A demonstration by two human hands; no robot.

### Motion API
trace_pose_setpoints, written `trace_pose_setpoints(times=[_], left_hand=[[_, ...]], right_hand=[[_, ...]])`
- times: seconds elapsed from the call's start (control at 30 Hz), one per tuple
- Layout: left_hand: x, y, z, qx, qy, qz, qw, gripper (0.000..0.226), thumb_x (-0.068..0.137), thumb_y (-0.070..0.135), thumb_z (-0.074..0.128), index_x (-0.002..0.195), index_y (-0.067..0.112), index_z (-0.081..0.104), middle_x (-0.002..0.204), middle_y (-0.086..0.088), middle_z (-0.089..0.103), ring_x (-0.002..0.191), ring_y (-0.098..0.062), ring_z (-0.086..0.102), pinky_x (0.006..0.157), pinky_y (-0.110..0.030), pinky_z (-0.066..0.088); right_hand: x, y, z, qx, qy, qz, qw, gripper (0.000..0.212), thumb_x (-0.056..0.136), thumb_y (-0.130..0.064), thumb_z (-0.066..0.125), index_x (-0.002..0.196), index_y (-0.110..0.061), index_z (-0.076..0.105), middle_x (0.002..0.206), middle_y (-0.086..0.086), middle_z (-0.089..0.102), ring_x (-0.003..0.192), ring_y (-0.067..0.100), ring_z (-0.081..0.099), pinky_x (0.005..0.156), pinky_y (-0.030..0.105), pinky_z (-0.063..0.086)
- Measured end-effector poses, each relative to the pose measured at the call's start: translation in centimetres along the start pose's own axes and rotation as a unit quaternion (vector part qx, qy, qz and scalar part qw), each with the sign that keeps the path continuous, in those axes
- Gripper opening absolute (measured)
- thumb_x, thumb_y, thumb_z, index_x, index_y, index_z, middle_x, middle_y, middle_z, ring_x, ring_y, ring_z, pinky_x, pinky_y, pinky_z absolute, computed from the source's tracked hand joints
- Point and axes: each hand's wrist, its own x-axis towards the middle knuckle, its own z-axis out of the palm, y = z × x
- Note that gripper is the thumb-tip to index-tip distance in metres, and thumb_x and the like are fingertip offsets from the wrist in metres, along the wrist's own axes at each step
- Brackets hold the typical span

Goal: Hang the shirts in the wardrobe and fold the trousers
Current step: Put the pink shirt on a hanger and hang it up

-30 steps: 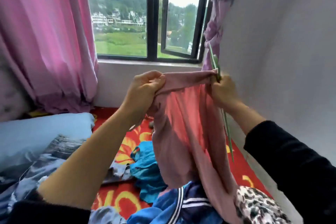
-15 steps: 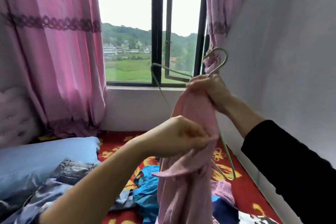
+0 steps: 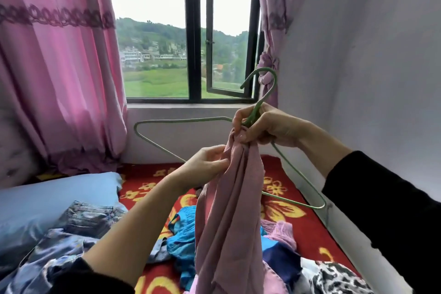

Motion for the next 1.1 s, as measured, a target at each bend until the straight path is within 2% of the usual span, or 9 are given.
trace_pose_setpoints(times=[0.13,0.3,0.43,0.53,0.67,0.8,0.87,0.97,1.1], left_hand=[[0.9,0.0,-1.3,0.096,0.115,0.031,0.988,0.016,0.087,0.031,0.065,0.081,0.016,0.062,0.070,0.000,0.061,0.066,-0.014,0.053,0.062,-0.031,0.044],[1.3,4.7,-2.2,0.156,0.278,0.140,0.938,0.010,0.089,0.025,0.058,0.080,0.022,0.063,0.072,0.006,0.064,0.068,-0.012,0.057,0.062,-0.031,0.045],[1.6,9.5,-2.2,0.175,0.324,0.201,0.908,0.014,0.091,0.019,0.053,0.082,0.023,0.063,0.075,0.013,0.061,0.071,-0.004,0.056,0.061,-0.021,0.040],[1.1,11.9,-4.2,0.164,0.394,0.218,0.878,0.015,0.095,0.022,0.051,0.085,0.025,0.063,0.075,0.017,0.059,0.067,0.010,0.052,0.059,-0.011,0.039],[-0.3,12.7,-9.3,0.094,0.533,0.204,0.816,0.017,0.092,0.025,0.053,0.077,0.031,0.058,0.076,0.018,0.056,0.071,0.004,0.051,0.071,-0.017,0.044],[-2.2,12.7,-13.7,0.141,0.638,0.182,0.735,0.015,0.092,0.023,0.051,0.080,0.024,0.060,0.077,0.012,0.057,0.076,-0.007,0.047,0.065,-0.008,0.036],[-3.1,12.4,-15.3,0.183,0.662,0.181,0.704,0.023,0.090,0.024,0.050,0.095,0.009,0.067,0.086,-0.003,0.062,0.081,-0.012,0.050,0.073,-0.020,0.041],[-4.4,10.0,-15.9,0.270,0.634,0.125,0.713,0.028,0.090,0.028,0.053,0.098,0.005,0.066,0.093,-0.017,0.065,0.083,-0.026,0.056,0.070,-0.031,0.034],[-5.6,5.2,-13.7,0.335,0.497,0.091,0.795,0.032,0.083,0.040,0.053,0.088,0.012,0.068,0.081,-0.015,0.066,0.080,-0.032,0.060,0.064,-0.030,0.034]], right_hand=[[-1.2,1.0,-1.8,-0.081,0.089,0.007,0.993,0.023,0.068,0.009,0.070,0.070,-0.013,0.064,0.058,0.002,0.051,0.047,0.009,0.036,0.041,0.020,0.024],[-0.1,3.8,-0.8,-0.197,0.260,-0.061,0.943,0.031,0.064,-0.001,0.073,0.078,-0.016,0.050,0.061,-0.003,0.046,0.049,0.001,0.038,0.049,0.020,0.032],[1.8,6.5,2.4,-0.200,0.336,-0.084,0.916,0.038,0.078,-0.034,0.064,0.108,-0.013,0.055,0.075,0.007,0.064,0.063,0.021,0.059,0.058,0.039,0.051],[2.1,7.7,4.3,-0.218,0.329,-0.028,0.918,0.041,0.068,-0.031,0.062,0.107,-0.018,0.057,0.077,0.003,0.067,0.073,0.027,0.064,0.067,0.041,0.054],[2.0,7.1,3.9,-0.256,0.285,0.042,0.923,0.015,0.061,-0.024,0.068,0.068,-0.020,0.055,0.067,-0.005,0.063,0.069,0.023,0.064,0.061,0.036,0.052],[2.5,2.2,0.8,-0.282,0.281,-0.002,0.917,0.019,0.066,-0.018,0.073,0.057,-0.022,0.056,0.060,-0.007,0.060,0.061,0.011,0.058,0.054,0.028,0.044],[2.9,0.3,-1.2,-0.315,0.314,-0.047,0.894,0.019,0.067,-0.023,0.079,0.063,-0.021,0.060,0.064,-0.004,0.061,0.063,0.012,0.057,0.055,0.029,0.044],[3.2,0.2,-2.9,-0.322,0.389,-0.062,0.861,0.027,0.068,-0.033,0.081,0.077,-0.011,0.067,0.071,0.004,0.065,0.070,0.021,0.060,0.063,0.034,0.047],[3.7,5.1,-1.6,-0.264,0.388,0.049,0.881,0.024,0.071,-0.024,0.079,0.063,-0.013,0.059,0.059,0.001,0.053,0.058,0.019,0.054,0.054,0.032,0.034]])
